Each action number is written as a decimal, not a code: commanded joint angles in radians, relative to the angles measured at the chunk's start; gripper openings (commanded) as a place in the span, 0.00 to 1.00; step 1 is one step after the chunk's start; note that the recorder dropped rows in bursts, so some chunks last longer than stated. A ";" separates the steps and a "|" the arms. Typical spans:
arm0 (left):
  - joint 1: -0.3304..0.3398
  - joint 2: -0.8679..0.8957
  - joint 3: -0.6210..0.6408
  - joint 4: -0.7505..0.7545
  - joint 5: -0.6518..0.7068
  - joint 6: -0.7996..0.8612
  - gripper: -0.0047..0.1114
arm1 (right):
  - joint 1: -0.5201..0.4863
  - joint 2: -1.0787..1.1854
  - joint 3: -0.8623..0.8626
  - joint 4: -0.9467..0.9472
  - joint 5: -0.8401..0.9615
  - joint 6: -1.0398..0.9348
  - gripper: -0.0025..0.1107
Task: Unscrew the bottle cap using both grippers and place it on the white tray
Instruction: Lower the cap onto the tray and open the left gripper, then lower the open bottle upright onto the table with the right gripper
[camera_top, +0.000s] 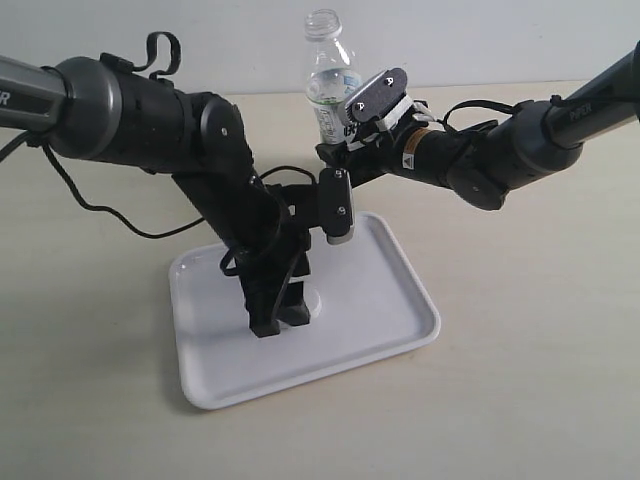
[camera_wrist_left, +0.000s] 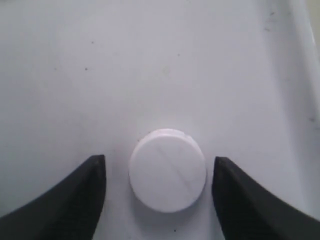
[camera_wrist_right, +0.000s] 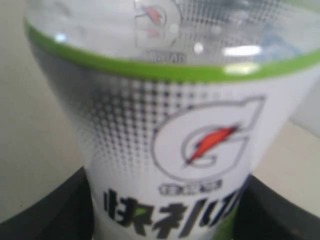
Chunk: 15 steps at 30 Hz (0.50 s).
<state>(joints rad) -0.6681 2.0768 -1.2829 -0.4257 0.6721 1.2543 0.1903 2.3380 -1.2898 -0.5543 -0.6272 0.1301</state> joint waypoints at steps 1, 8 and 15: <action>-0.003 -0.067 0.000 0.003 -0.009 -0.014 0.56 | -0.005 -0.003 -0.005 0.001 -0.025 0.016 0.02; -0.003 -0.140 0.000 0.003 0.006 -0.048 0.55 | -0.005 -0.010 -0.005 -0.003 -0.040 0.114 0.02; -0.003 -0.150 0.000 0.090 0.004 -0.051 0.29 | -0.005 -0.024 -0.005 0.000 -0.032 0.242 0.02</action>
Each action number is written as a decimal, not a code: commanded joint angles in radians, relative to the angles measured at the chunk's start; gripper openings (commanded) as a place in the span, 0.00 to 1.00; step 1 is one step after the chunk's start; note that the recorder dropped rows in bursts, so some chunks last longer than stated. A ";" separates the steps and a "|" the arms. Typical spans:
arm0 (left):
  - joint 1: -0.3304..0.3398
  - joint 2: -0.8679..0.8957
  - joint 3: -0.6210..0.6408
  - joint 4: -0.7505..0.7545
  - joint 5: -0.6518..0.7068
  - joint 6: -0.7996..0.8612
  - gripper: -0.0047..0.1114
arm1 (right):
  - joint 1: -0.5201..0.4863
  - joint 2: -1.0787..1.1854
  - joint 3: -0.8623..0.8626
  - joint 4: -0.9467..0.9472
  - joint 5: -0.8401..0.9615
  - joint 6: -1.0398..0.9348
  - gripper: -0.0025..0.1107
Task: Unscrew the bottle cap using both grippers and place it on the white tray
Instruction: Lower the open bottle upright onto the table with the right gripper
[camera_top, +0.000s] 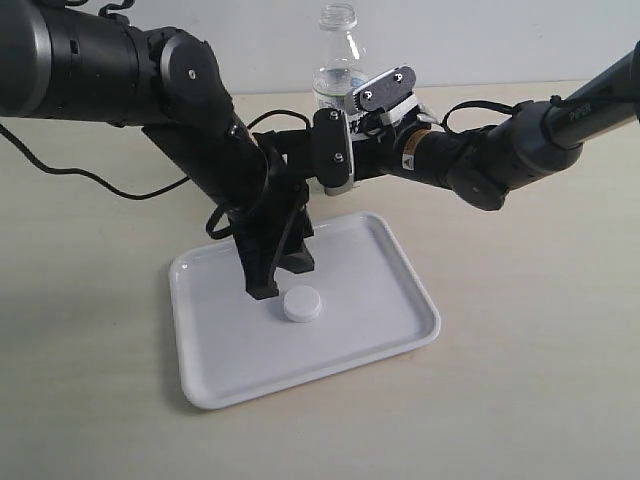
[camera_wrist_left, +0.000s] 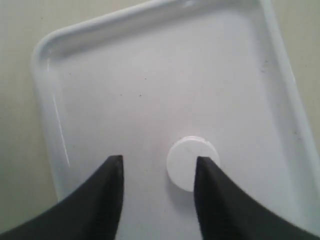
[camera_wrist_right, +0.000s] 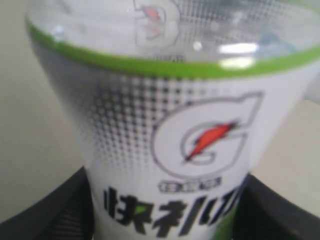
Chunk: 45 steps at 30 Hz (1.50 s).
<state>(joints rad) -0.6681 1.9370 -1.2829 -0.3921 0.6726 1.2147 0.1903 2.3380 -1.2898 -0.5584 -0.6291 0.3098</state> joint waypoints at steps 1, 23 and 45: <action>-0.003 -0.010 0.000 0.070 0.006 -0.011 0.24 | -0.005 -0.024 -0.005 0.004 -0.027 0.062 0.02; -0.003 -0.010 0.000 0.091 -0.035 -0.022 0.04 | -0.005 -0.030 -0.005 -0.001 -0.005 -0.014 0.73; 0.001 -0.010 0.000 0.091 -0.070 -0.024 0.04 | -0.005 -0.122 0.023 -0.002 0.125 0.054 0.73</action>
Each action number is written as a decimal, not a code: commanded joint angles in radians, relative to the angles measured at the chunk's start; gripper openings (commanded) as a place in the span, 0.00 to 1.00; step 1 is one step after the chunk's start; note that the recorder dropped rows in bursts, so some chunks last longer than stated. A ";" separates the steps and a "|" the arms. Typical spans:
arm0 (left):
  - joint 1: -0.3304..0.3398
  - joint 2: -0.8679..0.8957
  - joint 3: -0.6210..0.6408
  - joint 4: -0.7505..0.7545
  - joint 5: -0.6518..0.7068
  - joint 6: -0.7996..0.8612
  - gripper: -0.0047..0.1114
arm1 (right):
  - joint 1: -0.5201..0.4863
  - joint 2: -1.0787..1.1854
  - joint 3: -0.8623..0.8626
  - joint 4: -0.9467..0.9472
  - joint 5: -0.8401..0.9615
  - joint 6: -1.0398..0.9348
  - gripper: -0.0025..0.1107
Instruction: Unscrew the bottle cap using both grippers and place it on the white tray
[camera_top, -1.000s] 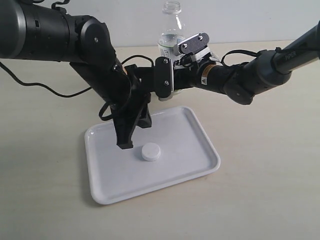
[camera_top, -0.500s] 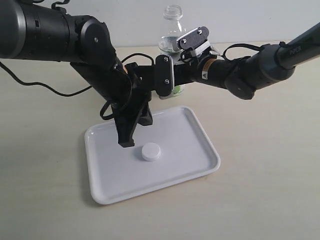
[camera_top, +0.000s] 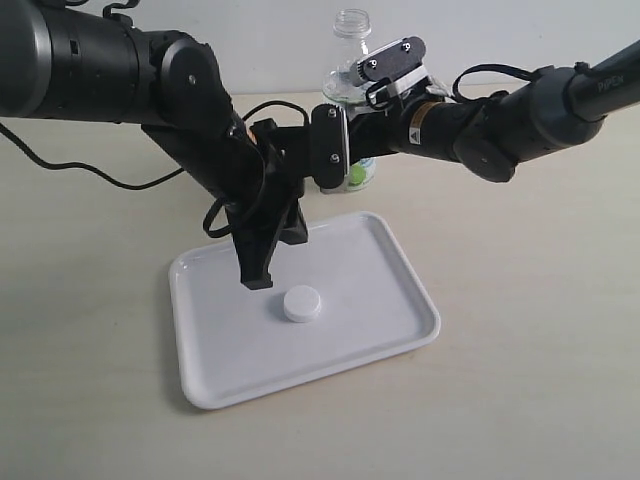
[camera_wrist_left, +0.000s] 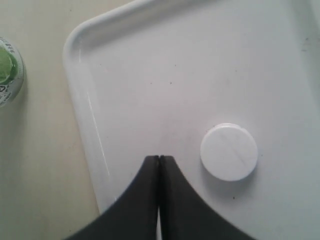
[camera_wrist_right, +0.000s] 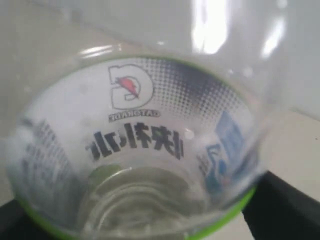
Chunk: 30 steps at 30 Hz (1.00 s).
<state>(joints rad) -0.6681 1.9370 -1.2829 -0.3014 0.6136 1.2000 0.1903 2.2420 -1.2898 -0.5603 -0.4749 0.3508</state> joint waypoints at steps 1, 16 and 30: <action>0.001 -0.010 0.000 0.000 -0.011 -0.010 0.04 | -0.005 -0.046 0.045 0.000 -0.055 0.011 0.73; 0.018 -0.010 0.000 -0.016 -0.007 -0.041 0.04 | -0.019 -0.270 0.302 0.062 -0.193 -0.010 0.73; 0.102 -0.048 0.000 -0.115 0.044 -0.079 0.04 | -0.075 -0.592 0.565 0.141 -0.176 -0.009 0.73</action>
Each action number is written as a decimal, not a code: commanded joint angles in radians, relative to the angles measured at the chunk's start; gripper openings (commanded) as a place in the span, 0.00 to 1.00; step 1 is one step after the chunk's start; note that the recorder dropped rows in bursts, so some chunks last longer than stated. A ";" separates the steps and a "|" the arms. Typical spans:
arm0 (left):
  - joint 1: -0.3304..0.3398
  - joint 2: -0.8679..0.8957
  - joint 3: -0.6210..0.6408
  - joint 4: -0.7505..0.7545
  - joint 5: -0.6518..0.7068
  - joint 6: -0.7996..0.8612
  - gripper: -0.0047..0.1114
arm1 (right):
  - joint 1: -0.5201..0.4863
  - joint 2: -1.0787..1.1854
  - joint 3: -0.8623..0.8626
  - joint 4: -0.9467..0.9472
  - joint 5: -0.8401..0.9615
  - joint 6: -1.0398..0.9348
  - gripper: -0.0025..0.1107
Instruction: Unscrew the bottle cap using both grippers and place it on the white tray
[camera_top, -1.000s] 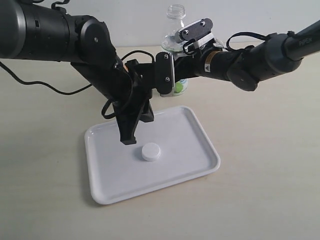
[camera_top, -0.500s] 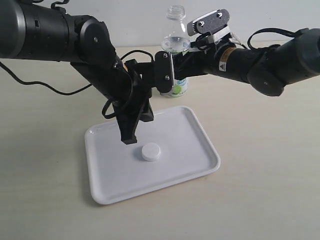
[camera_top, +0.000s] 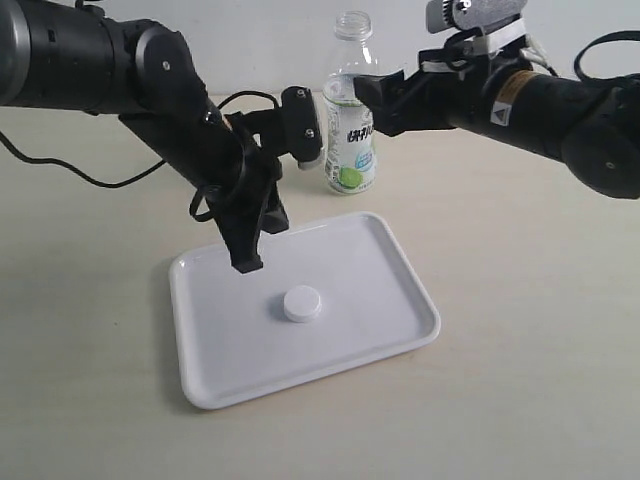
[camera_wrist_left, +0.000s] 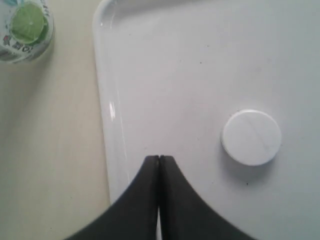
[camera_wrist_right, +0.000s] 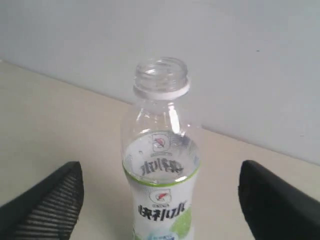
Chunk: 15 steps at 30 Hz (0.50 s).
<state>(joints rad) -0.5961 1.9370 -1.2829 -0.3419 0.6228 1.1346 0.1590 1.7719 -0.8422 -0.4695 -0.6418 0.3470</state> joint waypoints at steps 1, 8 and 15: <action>0.029 -0.063 0.000 -0.086 0.044 -0.013 0.04 | -0.045 -0.148 0.139 0.051 -0.009 -0.005 0.73; 0.048 -0.285 0.121 -0.251 0.074 -0.051 0.04 | -0.043 -0.548 0.368 0.037 0.130 0.107 0.73; 0.048 -0.677 0.507 -0.666 -0.277 0.144 0.04 | -0.043 -0.905 0.496 -0.194 0.208 0.345 0.73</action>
<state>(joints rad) -0.5503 1.3562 -0.8524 -0.8246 0.4591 1.1803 0.1169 0.9337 -0.3595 -0.5340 -0.4805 0.6099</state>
